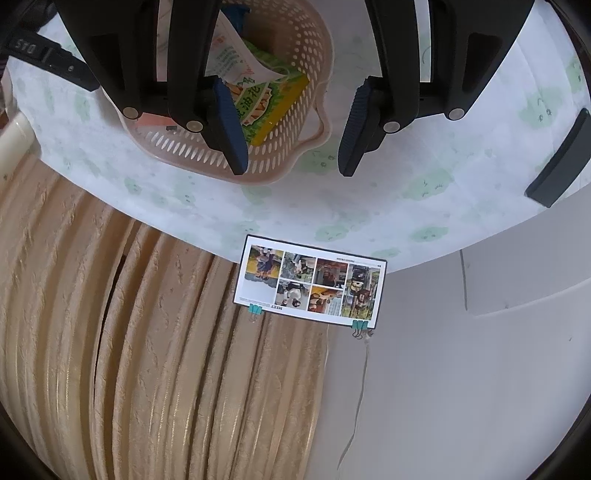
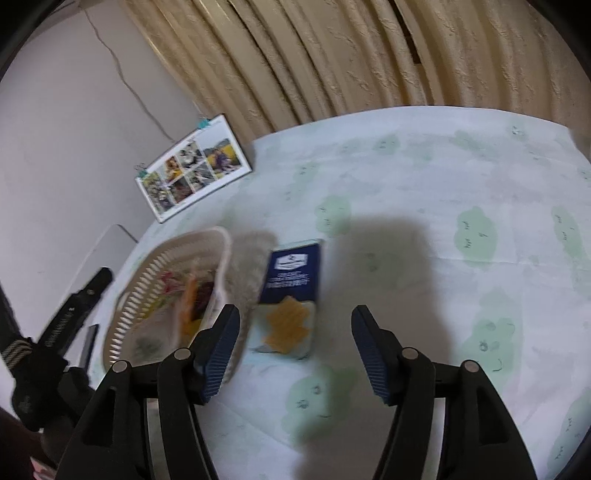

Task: Organize snacks
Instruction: 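Carry the cracker box to the basket and release it with the right gripper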

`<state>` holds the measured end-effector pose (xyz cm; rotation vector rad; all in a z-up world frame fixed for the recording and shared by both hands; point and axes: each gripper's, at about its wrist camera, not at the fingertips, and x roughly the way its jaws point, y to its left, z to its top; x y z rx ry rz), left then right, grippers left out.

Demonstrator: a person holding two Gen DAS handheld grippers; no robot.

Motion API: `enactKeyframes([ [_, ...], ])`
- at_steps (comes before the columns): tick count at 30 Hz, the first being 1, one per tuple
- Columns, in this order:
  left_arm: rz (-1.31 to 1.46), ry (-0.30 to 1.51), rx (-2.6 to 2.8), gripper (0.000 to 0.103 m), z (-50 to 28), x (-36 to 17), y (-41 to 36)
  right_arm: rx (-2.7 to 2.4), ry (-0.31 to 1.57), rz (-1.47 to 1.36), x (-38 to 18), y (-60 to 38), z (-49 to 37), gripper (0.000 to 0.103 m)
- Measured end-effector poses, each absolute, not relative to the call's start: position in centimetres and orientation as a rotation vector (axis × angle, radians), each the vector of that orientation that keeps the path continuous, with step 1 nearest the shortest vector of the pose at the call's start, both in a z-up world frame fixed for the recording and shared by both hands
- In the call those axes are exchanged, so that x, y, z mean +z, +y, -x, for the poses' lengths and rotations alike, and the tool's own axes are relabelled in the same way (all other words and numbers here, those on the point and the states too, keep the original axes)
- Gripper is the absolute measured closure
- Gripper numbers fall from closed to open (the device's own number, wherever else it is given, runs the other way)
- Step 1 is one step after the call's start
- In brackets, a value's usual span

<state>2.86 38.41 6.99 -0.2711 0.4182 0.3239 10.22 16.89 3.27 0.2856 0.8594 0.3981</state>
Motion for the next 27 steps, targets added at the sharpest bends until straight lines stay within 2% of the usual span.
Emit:
enactKeyframes([
  [13,0.271,0.418,0.317,0.05,-2.9,6.9,38.2,0.437,0.861,-0.076,2.6,21.4,-9.0,0.042],
  [27,0.294,0.418,0.321,0.05,-2.9,6.9,38.2,0.446,0.912,-0.123,1.5,22.2,-12.2,0.037],
])
